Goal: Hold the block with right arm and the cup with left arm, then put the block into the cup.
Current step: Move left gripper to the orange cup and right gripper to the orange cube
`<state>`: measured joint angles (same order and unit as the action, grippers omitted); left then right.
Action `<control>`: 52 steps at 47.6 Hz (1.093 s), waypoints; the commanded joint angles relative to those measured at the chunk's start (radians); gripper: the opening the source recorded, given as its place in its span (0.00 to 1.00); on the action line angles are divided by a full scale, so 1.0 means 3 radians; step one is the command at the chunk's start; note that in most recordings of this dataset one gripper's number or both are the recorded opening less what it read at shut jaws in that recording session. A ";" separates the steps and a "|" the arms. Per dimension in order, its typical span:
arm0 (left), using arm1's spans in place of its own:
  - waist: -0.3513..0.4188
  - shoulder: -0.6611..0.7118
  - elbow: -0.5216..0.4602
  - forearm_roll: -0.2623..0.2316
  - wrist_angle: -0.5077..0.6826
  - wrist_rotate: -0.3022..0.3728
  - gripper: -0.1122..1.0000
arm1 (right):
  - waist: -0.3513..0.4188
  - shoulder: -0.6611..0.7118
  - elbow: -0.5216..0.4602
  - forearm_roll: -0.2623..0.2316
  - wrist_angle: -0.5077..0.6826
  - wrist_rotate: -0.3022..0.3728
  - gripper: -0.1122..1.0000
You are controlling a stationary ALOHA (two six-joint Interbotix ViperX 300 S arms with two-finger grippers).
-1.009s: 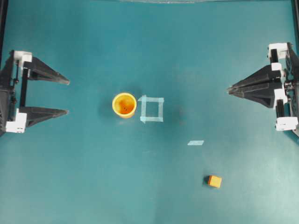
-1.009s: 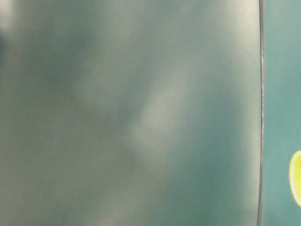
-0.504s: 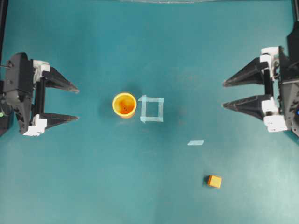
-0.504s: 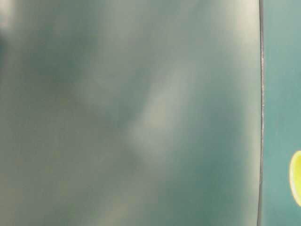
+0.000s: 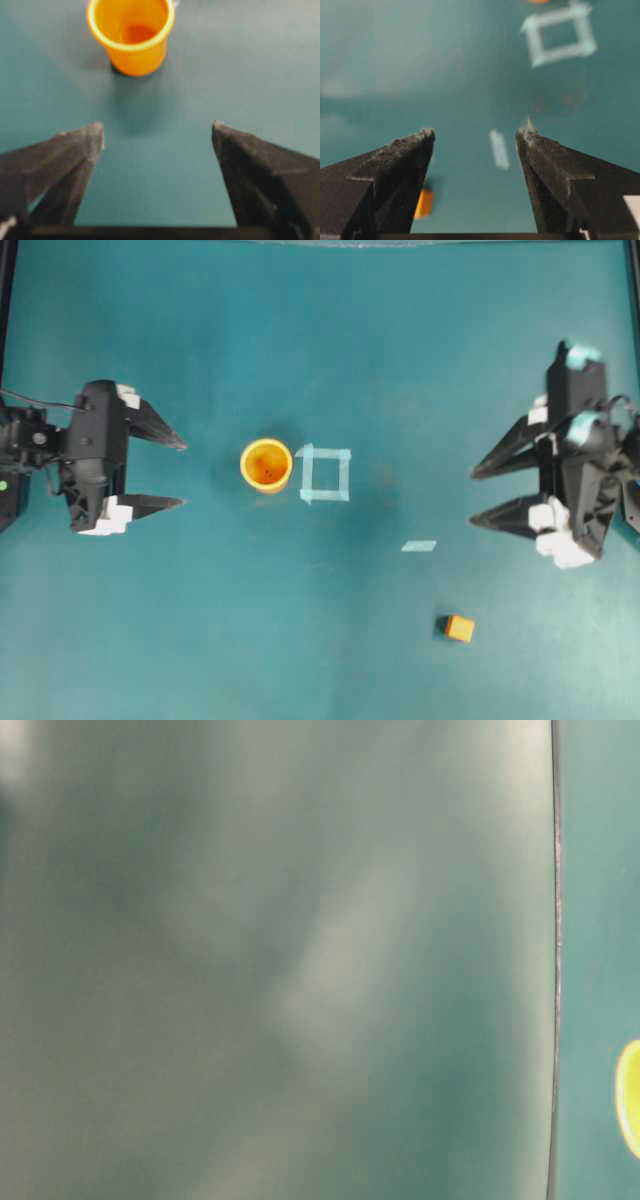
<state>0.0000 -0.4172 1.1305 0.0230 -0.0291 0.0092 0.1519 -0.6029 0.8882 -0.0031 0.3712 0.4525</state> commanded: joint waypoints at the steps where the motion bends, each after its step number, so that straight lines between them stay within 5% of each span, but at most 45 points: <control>1: -0.0010 0.0112 -0.0077 0.0010 -0.0112 0.0005 0.89 | 0.0112 0.0092 -0.0128 0.0005 0.0051 0.0066 0.70; 30: -0.0015 0.1125 -0.0184 -0.0010 -0.1043 0.0000 0.89 | 0.0818 0.0910 -0.0470 0.0000 0.0327 0.0726 0.70; 52: 0.0118 0.1549 -0.0491 -0.0020 -0.1421 0.0000 0.89 | 0.0972 0.1166 -0.0583 0.0000 0.0245 0.0854 0.70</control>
<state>0.0184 0.0506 1.0155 0.0184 -0.4403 0.0092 0.4372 -0.2470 0.7409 -0.0031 0.4541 0.7072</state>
